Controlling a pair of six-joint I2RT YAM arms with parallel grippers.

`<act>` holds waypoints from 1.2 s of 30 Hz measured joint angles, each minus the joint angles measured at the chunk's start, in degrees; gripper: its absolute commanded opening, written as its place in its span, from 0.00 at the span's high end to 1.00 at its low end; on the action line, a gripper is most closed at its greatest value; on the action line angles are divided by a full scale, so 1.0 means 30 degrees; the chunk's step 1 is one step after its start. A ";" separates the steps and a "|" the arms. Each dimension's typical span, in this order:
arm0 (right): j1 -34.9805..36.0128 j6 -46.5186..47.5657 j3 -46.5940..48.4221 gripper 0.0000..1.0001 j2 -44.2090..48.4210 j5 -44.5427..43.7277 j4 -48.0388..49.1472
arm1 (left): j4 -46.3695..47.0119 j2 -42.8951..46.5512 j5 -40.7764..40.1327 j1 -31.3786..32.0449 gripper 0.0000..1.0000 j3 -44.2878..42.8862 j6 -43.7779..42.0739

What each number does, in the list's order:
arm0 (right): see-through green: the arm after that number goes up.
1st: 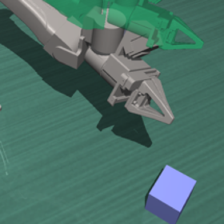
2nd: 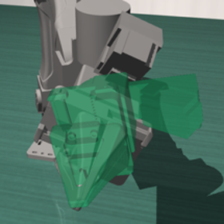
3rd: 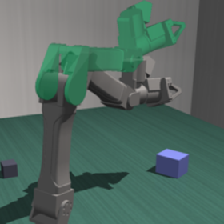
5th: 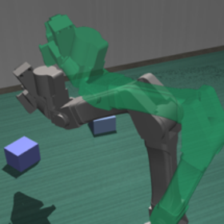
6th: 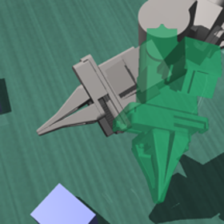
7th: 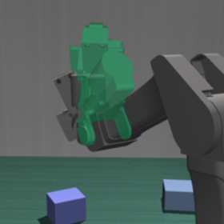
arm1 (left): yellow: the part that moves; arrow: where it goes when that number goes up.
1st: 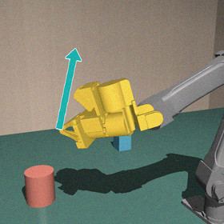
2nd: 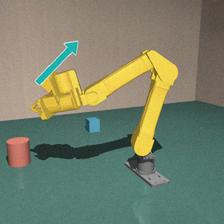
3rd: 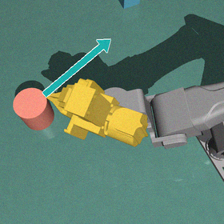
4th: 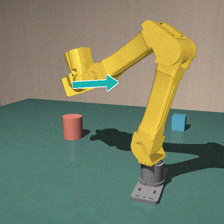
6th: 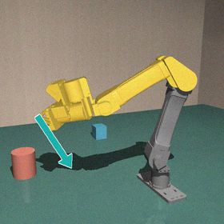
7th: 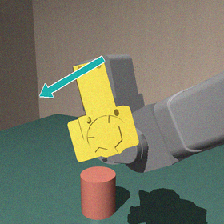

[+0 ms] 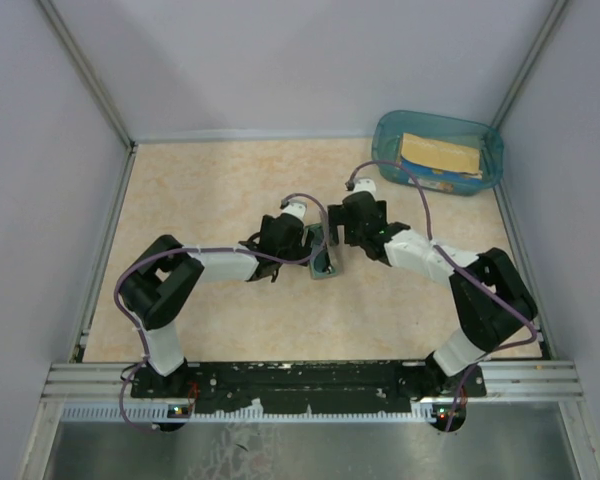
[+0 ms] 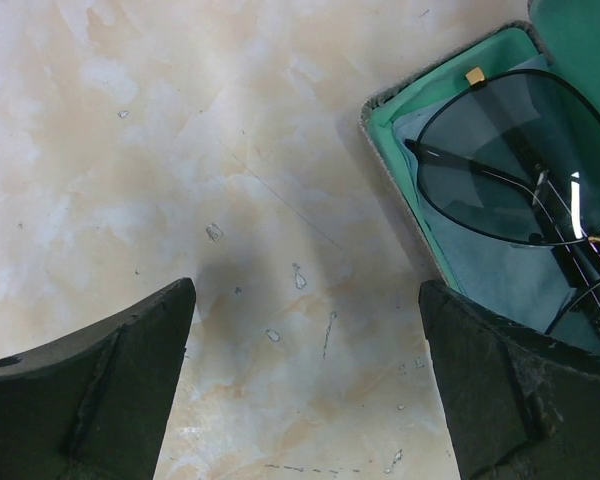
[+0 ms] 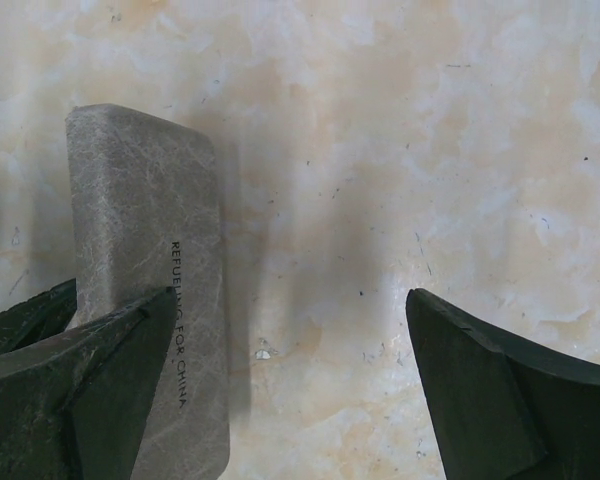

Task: Organize the sunglasses
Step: Close the sunglasses case at the center of the board.

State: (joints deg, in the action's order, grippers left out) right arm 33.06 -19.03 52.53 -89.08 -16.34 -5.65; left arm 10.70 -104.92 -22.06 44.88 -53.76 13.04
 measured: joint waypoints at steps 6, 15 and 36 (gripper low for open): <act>0.0357 0.0000 0.0554 0.01 -0.0503 -0.0546 0.0000 | -0.0007 0.0000 -0.0080 -0.0015 0.00 0.0000 0.0000; 0.0714 -0.0044 0.0678 0.01 -0.0889 -0.1144 0.0029 | 0.0007 0.0000 -0.0102 -0.0015 0.00 0.0000 -0.0007; 0.1355 -0.0532 0.0678 0.01 -0.1319 -0.0597 0.0262 | 0.0153 -0.0044 0.0066 -0.0007 0.00 0.0000 0.0015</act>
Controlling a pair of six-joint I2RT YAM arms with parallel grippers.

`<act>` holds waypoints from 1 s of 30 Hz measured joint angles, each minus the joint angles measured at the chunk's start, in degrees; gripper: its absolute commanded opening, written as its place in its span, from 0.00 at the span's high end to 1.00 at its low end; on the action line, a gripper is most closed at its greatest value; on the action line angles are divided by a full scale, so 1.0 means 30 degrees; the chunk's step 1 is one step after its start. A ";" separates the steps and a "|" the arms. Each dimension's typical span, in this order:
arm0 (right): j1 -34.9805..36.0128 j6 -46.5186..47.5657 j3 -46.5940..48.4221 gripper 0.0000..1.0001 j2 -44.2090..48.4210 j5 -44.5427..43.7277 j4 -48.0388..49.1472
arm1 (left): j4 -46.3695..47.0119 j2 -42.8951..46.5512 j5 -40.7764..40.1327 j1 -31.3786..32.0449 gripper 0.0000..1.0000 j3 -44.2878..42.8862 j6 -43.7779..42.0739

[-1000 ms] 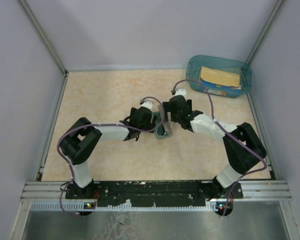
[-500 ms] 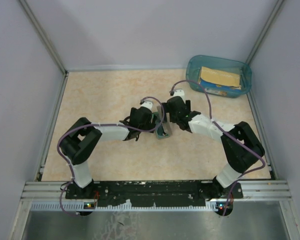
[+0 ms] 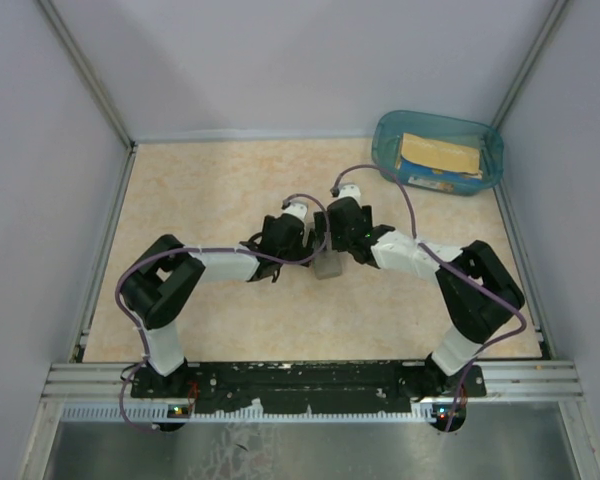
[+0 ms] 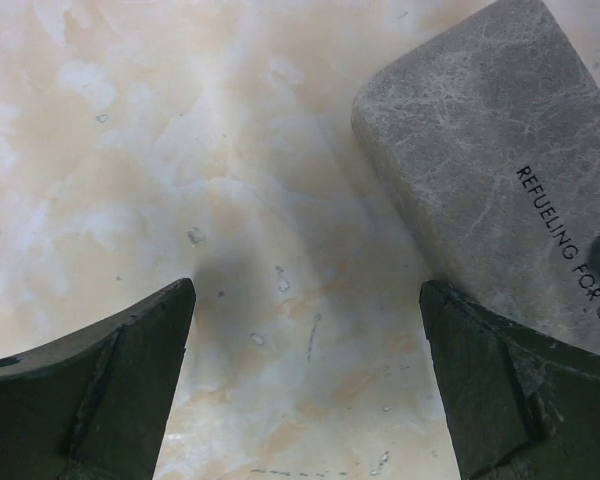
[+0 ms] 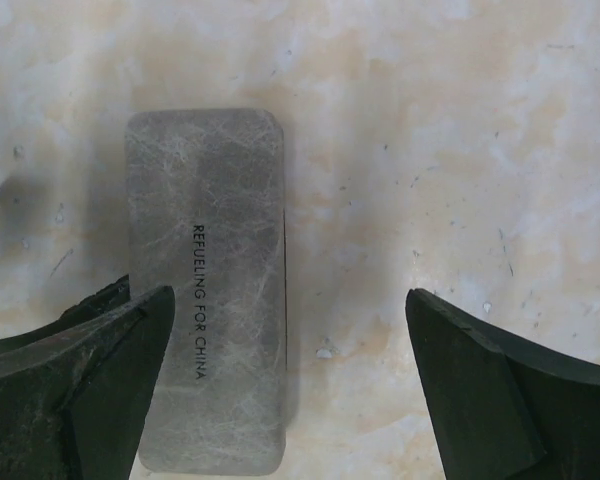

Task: Organize the sunglasses
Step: Close the sunglasses case at the center of the board, then reset both arms

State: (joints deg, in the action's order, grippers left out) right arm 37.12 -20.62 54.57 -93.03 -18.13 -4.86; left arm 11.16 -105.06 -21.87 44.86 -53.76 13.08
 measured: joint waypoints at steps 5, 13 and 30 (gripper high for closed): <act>0.0299 -0.0226 0.0000 0.01 -0.0306 0.0335 -0.0095 | 0.0146 -0.0080 0.0321 0.0080 0.00 -0.0007 -0.0007; 0.0291 -0.0503 -0.0007 0.01 -0.0306 0.0342 -0.0197 | 0.0138 -0.0036 0.0313 0.0117 0.00 0.0029 0.0000; -0.1617 -0.1166 -0.4656 0.01 0.6892 0.0561 0.0641 | -0.0313 0.6710 -0.0182 -0.1508 0.00 0.4794 0.0976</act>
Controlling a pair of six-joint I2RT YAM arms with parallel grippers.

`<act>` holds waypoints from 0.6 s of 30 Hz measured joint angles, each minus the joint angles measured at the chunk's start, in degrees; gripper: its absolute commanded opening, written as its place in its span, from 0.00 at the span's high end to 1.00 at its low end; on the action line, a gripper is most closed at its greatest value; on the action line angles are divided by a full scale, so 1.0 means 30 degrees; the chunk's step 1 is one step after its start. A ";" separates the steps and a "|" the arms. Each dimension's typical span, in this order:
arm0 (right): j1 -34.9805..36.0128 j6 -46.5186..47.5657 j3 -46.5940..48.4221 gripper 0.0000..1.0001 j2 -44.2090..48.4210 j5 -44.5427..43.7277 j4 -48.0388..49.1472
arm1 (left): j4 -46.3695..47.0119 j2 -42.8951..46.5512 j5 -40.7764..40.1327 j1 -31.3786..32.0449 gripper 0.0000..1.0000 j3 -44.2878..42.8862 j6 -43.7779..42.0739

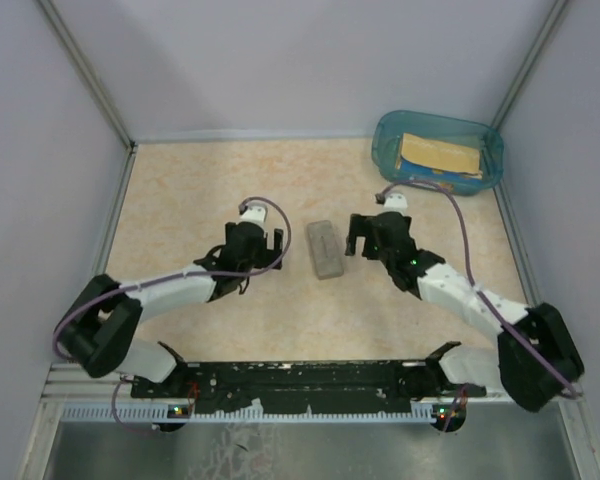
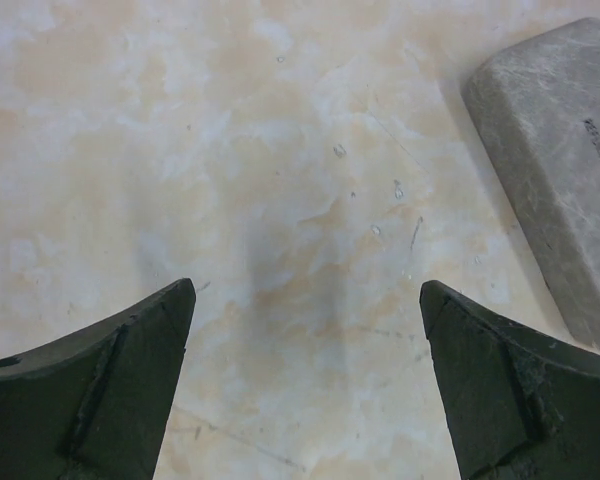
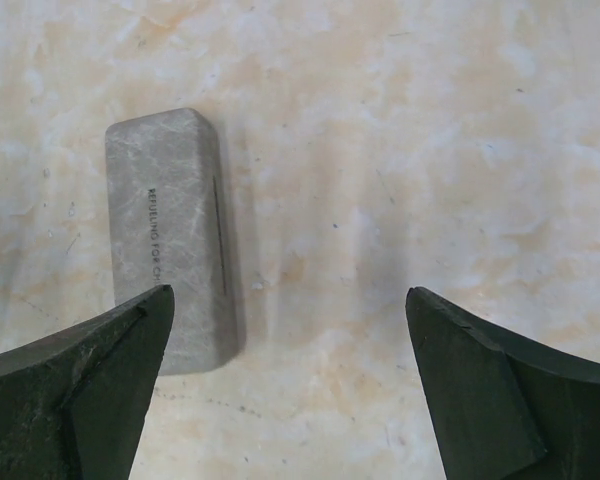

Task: Organize the sunglasses
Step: Reset both arms

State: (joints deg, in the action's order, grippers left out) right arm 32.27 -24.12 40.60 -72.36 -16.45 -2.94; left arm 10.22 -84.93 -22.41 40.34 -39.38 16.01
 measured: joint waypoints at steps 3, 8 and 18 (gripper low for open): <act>-0.0576 -0.0437 -0.2033 0.01 0.2849 -0.0022 0.0284 | 0.0036 0.2266 0.0219 0.0007 0.00 0.1428 0.0466; -0.0984 -0.1173 -0.4080 0.01 0.7402 -0.0576 -0.0058 | -0.0007 0.6288 0.0554 0.0007 0.00 0.3636 0.1443; -0.1071 -0.2135 -0.5763 0.01 1.4367 -0.1406 -0.2412 | -0.0925 1.2298 0.0758 0.0007 0.00 0.6105 0.2900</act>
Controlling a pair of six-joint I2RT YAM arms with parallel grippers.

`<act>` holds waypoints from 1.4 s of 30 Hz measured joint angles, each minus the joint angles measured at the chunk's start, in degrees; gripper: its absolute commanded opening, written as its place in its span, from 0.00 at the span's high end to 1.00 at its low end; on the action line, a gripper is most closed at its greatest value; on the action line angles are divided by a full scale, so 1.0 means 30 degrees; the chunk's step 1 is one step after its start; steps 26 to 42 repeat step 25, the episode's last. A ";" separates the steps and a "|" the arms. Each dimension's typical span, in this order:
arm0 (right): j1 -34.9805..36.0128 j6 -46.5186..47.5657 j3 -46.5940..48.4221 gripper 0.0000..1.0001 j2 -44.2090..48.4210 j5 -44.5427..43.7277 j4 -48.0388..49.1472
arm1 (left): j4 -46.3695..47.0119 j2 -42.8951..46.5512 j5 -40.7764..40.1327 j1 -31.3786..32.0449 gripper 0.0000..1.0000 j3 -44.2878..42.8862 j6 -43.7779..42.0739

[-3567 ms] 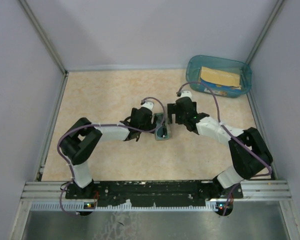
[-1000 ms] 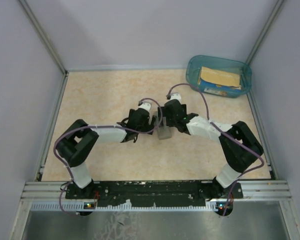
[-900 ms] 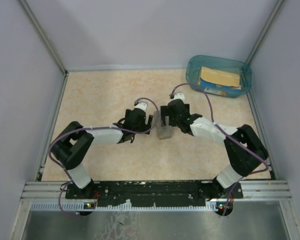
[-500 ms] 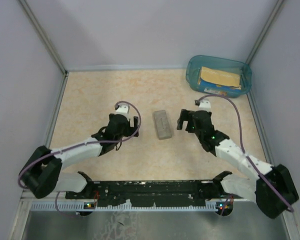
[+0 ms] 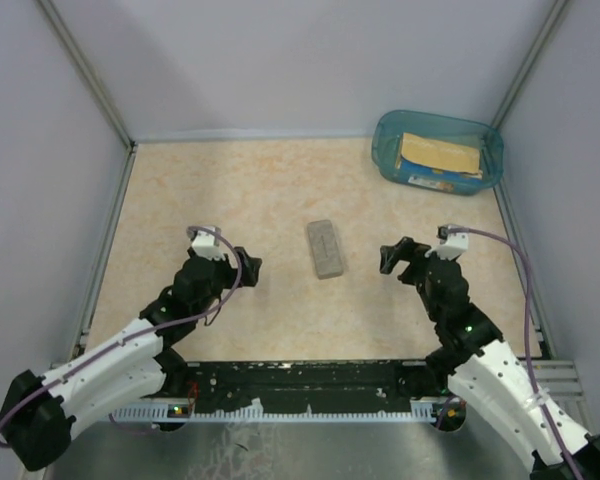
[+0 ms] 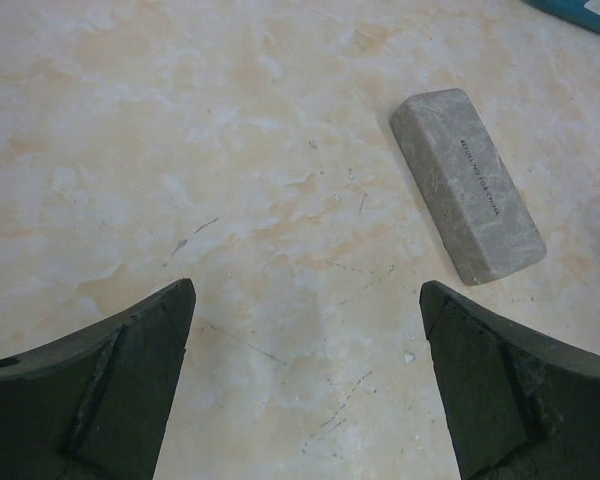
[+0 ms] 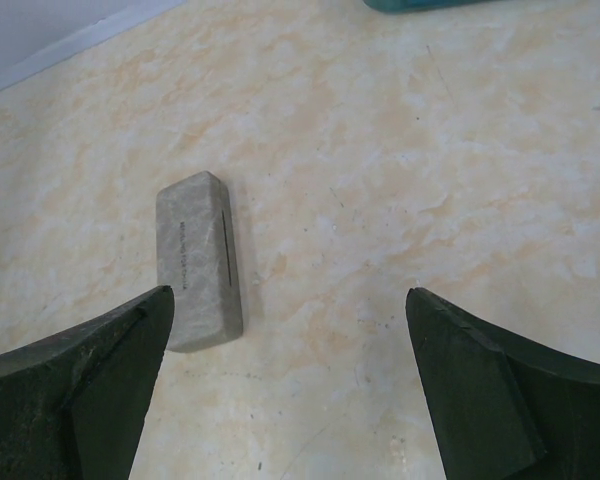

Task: Organize the sunglasses
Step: Reset both arms

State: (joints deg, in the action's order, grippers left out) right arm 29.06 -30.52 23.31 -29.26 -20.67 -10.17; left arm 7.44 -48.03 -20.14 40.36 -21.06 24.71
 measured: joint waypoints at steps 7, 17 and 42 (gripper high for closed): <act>0.0000 -0.0270 -0.0750 0.01 0.2586 -0.0444 -0.1581 | -0.0918 0.3315 -0.0270 0.0000 0.00 0.1304 0.0882; 0.0000 -0.0240 -0.0750 0.01 0.2929 -0.0423 -0.2127 | -0.1224 0.4874 -0.0357 0.0000 0.00 0.1749 0.1333; 0.0000 -0.0197 -0.0743 0.01 0.2973 -0.0401 -0.2484 | -0.1224 0.4736 -0.0342 0.0000 0.00 0.1749 0.1413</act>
